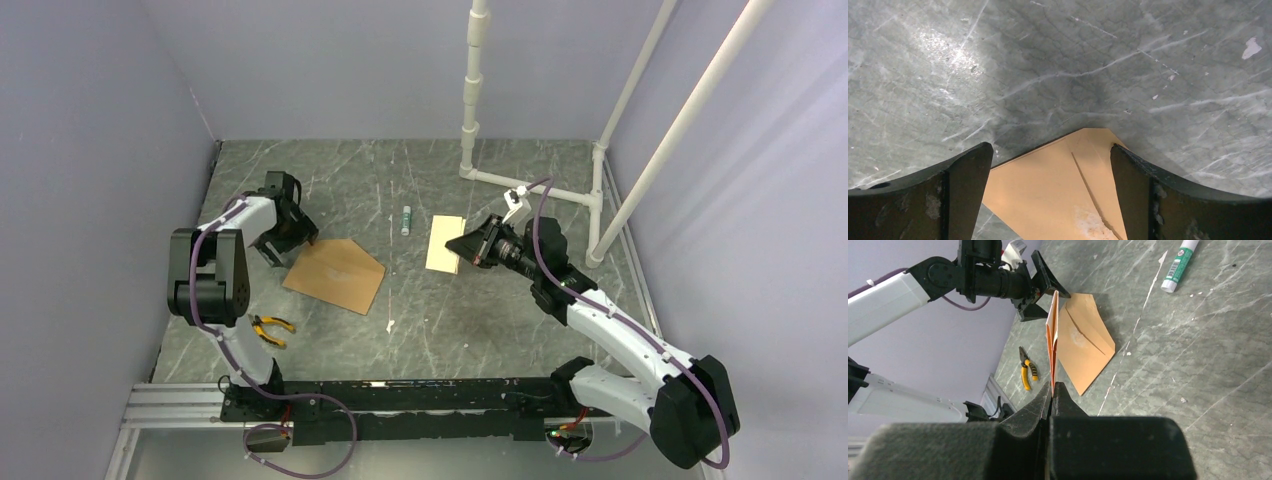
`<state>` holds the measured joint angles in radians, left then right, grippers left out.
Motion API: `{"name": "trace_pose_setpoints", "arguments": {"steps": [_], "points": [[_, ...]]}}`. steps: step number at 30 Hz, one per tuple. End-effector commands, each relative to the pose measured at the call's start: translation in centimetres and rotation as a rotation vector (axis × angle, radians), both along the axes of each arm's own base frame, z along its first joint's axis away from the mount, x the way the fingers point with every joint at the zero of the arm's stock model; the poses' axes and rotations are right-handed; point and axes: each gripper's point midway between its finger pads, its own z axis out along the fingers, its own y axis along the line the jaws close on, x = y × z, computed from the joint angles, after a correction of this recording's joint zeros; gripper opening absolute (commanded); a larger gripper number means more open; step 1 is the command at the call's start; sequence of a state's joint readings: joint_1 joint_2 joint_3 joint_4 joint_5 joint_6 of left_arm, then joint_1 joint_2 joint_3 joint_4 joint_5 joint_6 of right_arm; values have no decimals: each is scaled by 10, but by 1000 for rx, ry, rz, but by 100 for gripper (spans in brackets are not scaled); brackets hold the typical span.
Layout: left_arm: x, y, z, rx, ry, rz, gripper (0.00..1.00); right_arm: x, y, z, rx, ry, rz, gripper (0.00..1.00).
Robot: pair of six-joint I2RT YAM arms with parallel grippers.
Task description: Place the letter into the envelope and seal it
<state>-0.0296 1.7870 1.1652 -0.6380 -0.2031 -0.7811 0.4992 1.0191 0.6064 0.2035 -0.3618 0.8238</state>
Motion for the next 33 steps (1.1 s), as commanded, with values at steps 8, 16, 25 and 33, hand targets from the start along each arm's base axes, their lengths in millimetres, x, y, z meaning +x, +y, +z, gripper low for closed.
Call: {"name": "trace_pose_setpoints", "arguments": {"steps": [8,16,25,33], "points": [[-11,-57,-18,-178,28,-138,88,-4,0,2,-21,-15,21,0],[-26,-117,-18,-237,49,-320,85,-7,4,-15,-38,46,49,0],[-14,-173,28,-379,-106,-553,86,-15,19,-60,-99,131,153,0],[-14,-124,73,-142,-150,-371,91,1,51,-76,-198,129,240,0]]}}
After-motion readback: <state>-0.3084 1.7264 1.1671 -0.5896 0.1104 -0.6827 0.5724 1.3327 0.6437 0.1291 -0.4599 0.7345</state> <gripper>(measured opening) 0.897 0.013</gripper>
